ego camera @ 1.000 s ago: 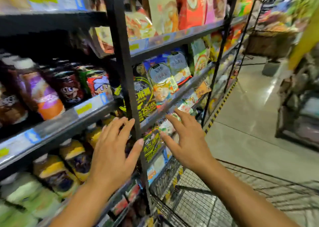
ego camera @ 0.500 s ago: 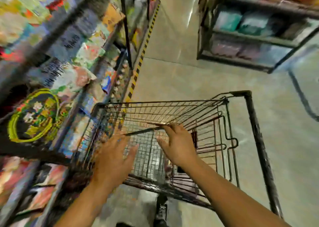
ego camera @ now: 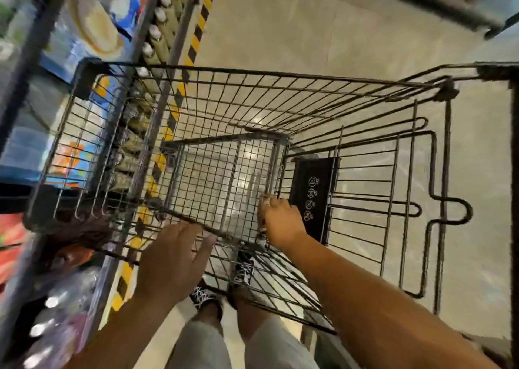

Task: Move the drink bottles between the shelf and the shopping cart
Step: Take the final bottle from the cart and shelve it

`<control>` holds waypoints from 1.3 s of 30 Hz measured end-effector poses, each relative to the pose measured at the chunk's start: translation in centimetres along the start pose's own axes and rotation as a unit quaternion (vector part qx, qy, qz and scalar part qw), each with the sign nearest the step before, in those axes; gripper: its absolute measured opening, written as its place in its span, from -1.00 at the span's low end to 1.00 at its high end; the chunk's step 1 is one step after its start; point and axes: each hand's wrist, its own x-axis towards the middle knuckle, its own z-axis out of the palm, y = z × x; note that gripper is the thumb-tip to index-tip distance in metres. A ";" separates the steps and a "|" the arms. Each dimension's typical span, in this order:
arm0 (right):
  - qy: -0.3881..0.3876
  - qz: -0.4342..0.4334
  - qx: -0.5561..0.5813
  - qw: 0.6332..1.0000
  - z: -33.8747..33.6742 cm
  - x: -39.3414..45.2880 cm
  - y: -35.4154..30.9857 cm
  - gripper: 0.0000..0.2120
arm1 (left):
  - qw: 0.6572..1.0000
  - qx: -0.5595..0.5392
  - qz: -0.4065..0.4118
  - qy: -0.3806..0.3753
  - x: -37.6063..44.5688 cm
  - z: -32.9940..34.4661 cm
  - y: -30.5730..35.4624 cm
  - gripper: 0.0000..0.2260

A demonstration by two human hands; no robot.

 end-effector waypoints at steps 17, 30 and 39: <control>-0.065 -0.219 -0.355 0.907 7.4 14.1 0.7 -0.41 | 0.998 -0.049 -0.024 0.031 0.7 1.0 -0.7 -0.60; 0.081 -0.139 0.053 0.986 -0.1 8.4 -0.7 -0.61 | 0.998 -0.055 -0.019 0.015 1.1 0.4 1.0 -0.59; 0.085 -0.090 0.548 0.827 -10.8 -4.5 -5.3 -0.61 | 0.956 -0.272 -0.060 0.094 -1.7 -5.3 0.8 -0.77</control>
